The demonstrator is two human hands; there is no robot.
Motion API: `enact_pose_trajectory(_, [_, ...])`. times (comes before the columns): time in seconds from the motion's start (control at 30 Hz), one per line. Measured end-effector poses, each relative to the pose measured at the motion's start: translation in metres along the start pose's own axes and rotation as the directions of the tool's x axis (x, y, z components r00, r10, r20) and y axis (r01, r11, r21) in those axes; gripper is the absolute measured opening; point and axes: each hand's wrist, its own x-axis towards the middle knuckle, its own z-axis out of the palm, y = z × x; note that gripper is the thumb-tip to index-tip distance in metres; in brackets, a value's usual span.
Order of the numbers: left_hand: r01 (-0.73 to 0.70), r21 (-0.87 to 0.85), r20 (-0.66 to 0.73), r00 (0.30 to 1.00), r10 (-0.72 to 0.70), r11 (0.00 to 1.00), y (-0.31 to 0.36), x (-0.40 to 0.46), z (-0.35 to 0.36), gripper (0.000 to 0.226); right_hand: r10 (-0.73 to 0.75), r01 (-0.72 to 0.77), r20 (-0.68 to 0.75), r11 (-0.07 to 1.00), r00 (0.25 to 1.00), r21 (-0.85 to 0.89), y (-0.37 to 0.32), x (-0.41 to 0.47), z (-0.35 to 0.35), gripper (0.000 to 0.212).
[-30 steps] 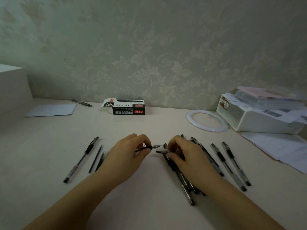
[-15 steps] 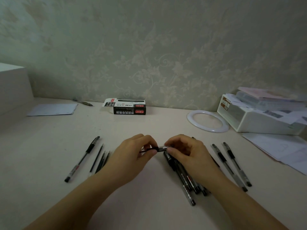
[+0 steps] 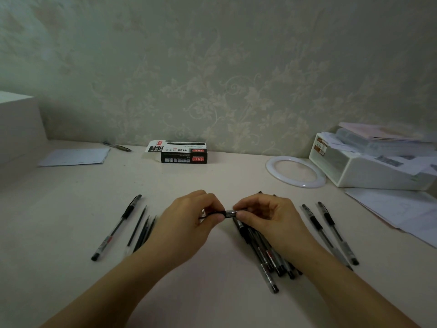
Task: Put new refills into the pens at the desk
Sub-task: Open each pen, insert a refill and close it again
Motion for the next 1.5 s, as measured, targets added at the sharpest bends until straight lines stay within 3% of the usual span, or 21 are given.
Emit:
enact_pose_trajectory(0.23, [0.027,-0.002,-0.075,0.997,-0.027,1.0,0.002,0.003,0.002,0.004,-0.014,0.014,-0.039,1.0,0.999,-0.01,-0.003,0.002,0.001,0.019])
enact_pose_trajectory(0.3, [0.09,0.058,-0.18,0.981,-0.078,0.994,-0.005,0.006,-0.006,0.001,-0.045,0.024,-0.104,0.98,0.994,-0.196,-0.002,0.002,0.001,0.022])
enact_pose_trajectory(0.37, [0.234,0.145,-0.292,0.938,-0.184,0.961,-0.018,0.006,-0.021,0.002,-0.137,0.05,-0.146,0.873,0.98,-0.485,-0.001,0.0,-0.002,0.014])
enact_pose_trajectory(0.43, [0.412,0.263,-0.352,0.883,-0.311,0.872,-0.034,0.004,-0.037,0.008,-0.141,0.032,-0.127,0.783,0.982,-0.621,0.0,-0.001,-0.005,0.018])
enact_pose_trajectory(0.57, [0.587,0.393,-0.266,0.809,-0.524,0.707,-0.052,0.001,-0.053,0.017,-0.024,-0.033,-0.079,0.758,0.997,-0.651,0.0,-0.006,-0.003,0.027])
enact_pose_trajectory(0.9, [0.597,0.497,-0.115,0.764,-0.635,0.629,-0.057,-0.001,-0.052,0.01,0.069,-0.072,-0.032,0.706,0.997,-0.704,-0.004,-0.01,0.006,0.03])
enact_pose_trajectory(1.07, [0.589,0.488,-0.148,0.783,-0.604,0.644,-0.057,0.0,-0.048,0.022,0.096,-0.102,-0.046,0.739,0.994,-0.666,-0.002,-0.009,0.005,0.02])
enact_pose_trajectory(1.2, [0.433,0.303,-0.188,0.9,-0.392,0.849,-0.036,0.002,-0.033,0.024,0.204,-0.228,-0.104,0.895,0.974,-0.383,-0.004,-0.005,0.001,0.02])
enact_pose_trajectory(1.3, [0.286,0.055,-0.063,0.957,-0.283,0.957,-0.01,0.0,-0.009,0.023,0.287,-0.299,-0.111,0.948,0.951,-0.11,-0.009,0.0,0.0,0.021])
enact_pose_trajectory(1.43, [0.226,-0.201,0.125,0.971,-0.204,0.953,0.012,-0.006,0.012,0.044,0.286,-0.28,-0.099,0.957,0.953,0.074,-0.012,0.002,0.001,0.023])
enact_pose_trajectory(1.5, [0.22,-0.299,0.158,0.971,-0.179,0.929,0.015,-0.007,0.015,0.044,0.273,-0.264,-0.054,0.956,0.961,0.132,-0.012,0.001,0.002,0.021])
